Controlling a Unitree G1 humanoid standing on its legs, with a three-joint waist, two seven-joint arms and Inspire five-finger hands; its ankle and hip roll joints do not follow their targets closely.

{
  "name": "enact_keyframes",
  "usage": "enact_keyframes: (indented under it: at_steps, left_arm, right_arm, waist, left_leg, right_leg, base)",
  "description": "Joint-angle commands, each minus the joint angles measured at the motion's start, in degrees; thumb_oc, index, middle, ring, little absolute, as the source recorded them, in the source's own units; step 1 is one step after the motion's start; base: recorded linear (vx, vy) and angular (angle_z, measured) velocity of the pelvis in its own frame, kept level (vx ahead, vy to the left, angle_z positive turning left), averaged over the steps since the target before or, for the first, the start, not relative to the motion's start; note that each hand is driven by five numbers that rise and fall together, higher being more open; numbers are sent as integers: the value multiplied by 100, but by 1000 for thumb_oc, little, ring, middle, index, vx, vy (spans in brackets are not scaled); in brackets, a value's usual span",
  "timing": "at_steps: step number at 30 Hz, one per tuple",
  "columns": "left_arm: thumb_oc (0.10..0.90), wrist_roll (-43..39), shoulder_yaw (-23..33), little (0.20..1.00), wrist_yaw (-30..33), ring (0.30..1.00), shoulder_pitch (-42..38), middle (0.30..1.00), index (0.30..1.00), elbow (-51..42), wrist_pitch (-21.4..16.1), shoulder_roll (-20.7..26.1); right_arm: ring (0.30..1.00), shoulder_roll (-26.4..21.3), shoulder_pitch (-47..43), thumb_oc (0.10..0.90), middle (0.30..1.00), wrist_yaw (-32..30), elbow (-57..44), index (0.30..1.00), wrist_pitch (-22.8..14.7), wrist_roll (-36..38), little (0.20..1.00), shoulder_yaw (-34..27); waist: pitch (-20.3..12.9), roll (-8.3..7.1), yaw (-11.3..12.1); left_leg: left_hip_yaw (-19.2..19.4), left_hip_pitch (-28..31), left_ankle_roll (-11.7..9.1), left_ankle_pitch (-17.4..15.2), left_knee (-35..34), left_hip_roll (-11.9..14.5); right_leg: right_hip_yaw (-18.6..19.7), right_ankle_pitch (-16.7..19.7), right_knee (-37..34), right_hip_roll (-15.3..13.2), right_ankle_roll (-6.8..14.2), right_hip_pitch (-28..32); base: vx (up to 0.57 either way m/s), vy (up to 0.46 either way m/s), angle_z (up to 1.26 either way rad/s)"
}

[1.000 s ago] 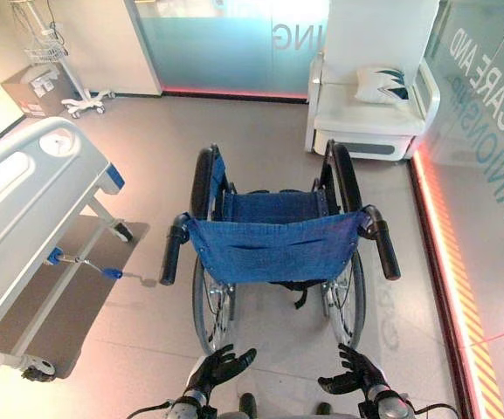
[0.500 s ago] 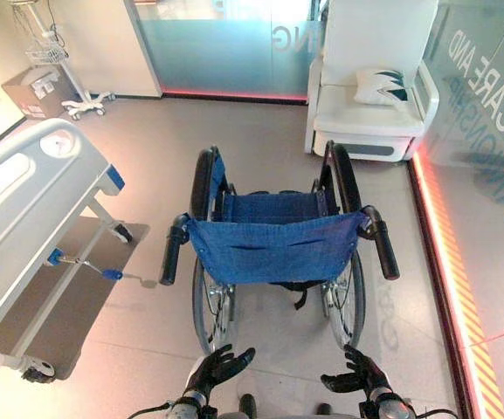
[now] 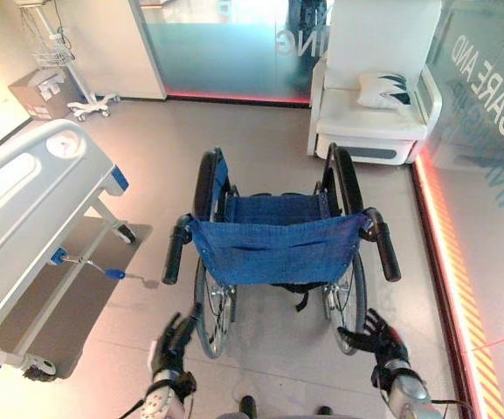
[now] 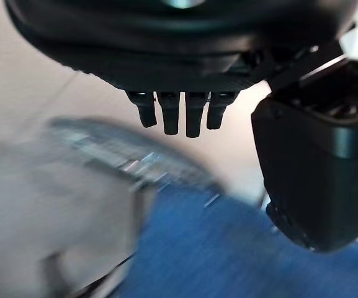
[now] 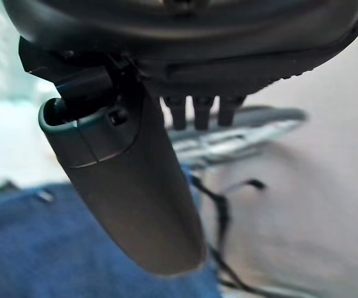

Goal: Push the wheelchair next to the bed

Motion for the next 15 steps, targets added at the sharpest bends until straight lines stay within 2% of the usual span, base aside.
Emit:
enact_keyframes:
  at_steps: [1, 5, 10, 15]
  left_arm:
    - [800, 426, 199, 900, 734, 900, -659, 900, 900, -721, -1016, 556]
    - [800, 1024, 274, 900, 1057, 900, -780, 900, 900, -1281, -948, 810]
    - [800, 1446, 446, 900, 1373, 900, -992, 900, 900, -1799, -844, 1272]
    - [800, 1441, 485, 900, 885, 900, -1162, 900, 900, -2329, -733, 1491]
  right_arm:
    - [900, -508, -656, 800, 900, -457, -760, 900, -1000, 410, 900, -648]
    - [900, -770, -859, 800, 900, -471, -1244, 900, -1018, 362, 900, -987]
    - [900, -1197, -1215, 800, 900, -582, -1816, 900, -981, -195, 900, -1075]
    - [900, -1390, -1367, 800, 900, -617, -2264, 900, -840, -478, 900, -992]
  waist:
    - [-22, -95, 49]
    - [-38, -47, 30]
    - [-97, 36, 14]
    - [-134, 22, 25]
  left_leg:
    - [59, 348, 127, -653, 160, -299]
    - [59, 372, 119, -655, 121, -300]
    - [41, 366, 76, -648, 93, -312]
    - [33, 361, 50, -640, 98, -306]
  right_leg:
    - [-18, -31, 306, 48, -192, -188]
    - [-7, -54, 308, 32, -189, -194]
    - [11, -65, 262, -1, -180, -199]
    - [4, -75, 217, -9, -184, -154]
  base:
    - [20, 34, 0]
    - [2, 45, -1]
    - [-17, 54, -2]
    - [-2, 10, 1]
